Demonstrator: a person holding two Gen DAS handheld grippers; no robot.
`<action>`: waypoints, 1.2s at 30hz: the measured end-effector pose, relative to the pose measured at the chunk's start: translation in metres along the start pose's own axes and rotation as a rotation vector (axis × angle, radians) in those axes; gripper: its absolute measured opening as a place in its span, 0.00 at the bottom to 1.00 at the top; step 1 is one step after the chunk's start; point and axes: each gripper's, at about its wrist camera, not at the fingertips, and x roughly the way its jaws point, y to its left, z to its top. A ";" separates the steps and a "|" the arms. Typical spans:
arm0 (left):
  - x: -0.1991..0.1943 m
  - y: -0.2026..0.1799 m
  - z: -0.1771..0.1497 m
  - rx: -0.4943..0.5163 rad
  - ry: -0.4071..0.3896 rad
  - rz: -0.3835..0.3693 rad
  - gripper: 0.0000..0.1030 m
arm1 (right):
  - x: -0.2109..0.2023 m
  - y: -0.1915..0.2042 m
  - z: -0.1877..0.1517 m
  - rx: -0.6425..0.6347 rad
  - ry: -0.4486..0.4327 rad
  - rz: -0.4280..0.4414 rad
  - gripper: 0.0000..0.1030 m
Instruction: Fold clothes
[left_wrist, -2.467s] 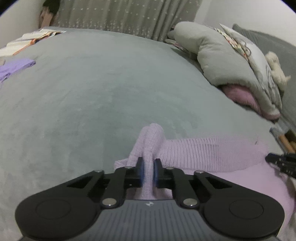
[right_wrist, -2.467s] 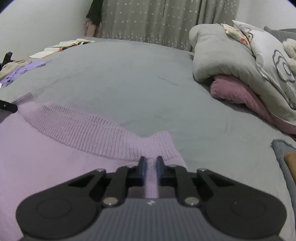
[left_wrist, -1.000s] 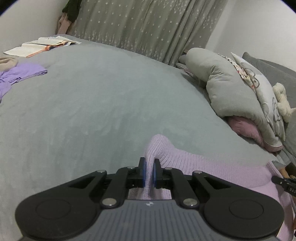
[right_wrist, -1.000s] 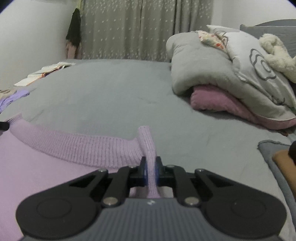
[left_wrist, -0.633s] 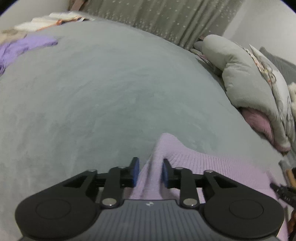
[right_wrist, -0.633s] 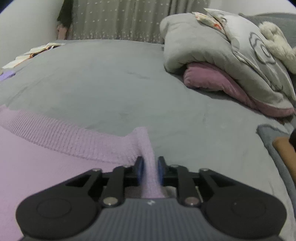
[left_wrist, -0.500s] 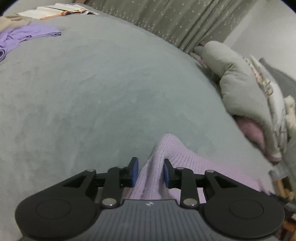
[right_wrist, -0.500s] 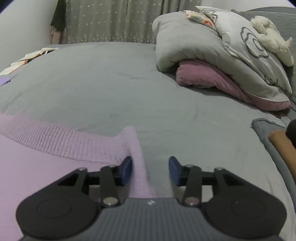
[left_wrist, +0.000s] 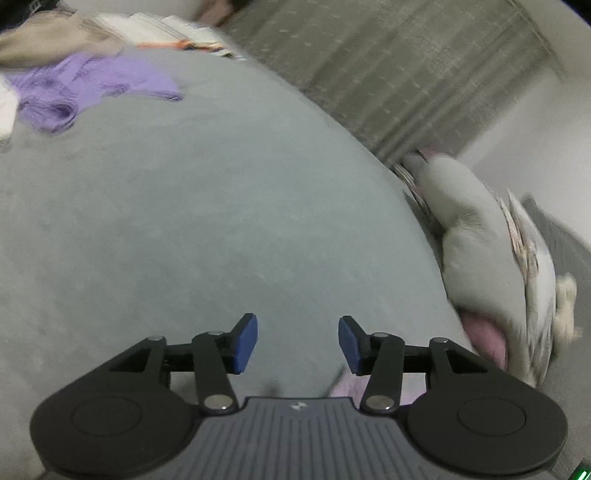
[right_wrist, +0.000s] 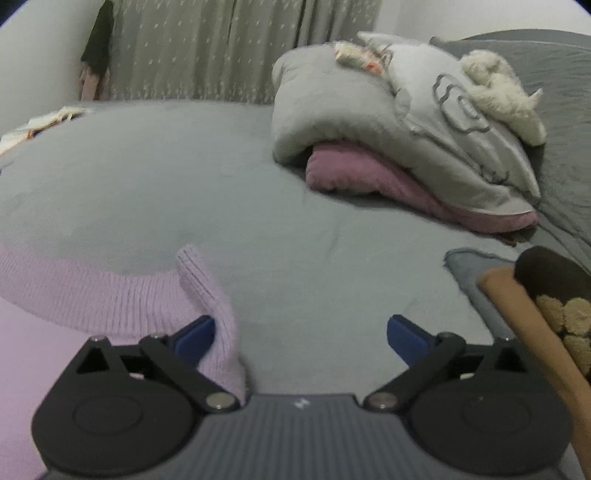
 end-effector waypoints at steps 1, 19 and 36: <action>-0.004 -0.011 -0.005 0.057 -0.002 0.005 0.45 | -0.007 0.001 0.002 -0.001 -0.023 -0.004 0.98; -0.056 -0.135 -0.116 0.451 0.046 0.161 0.60 | -0.088 0.097 -0.040 -0.152 -0.062 0.239 1.00; -0.020 -0.114 -0.135 0.470 0.049 0.191 0.70 | -0.063 0.095 -0.053 -0.092 0.026 0.274 1.00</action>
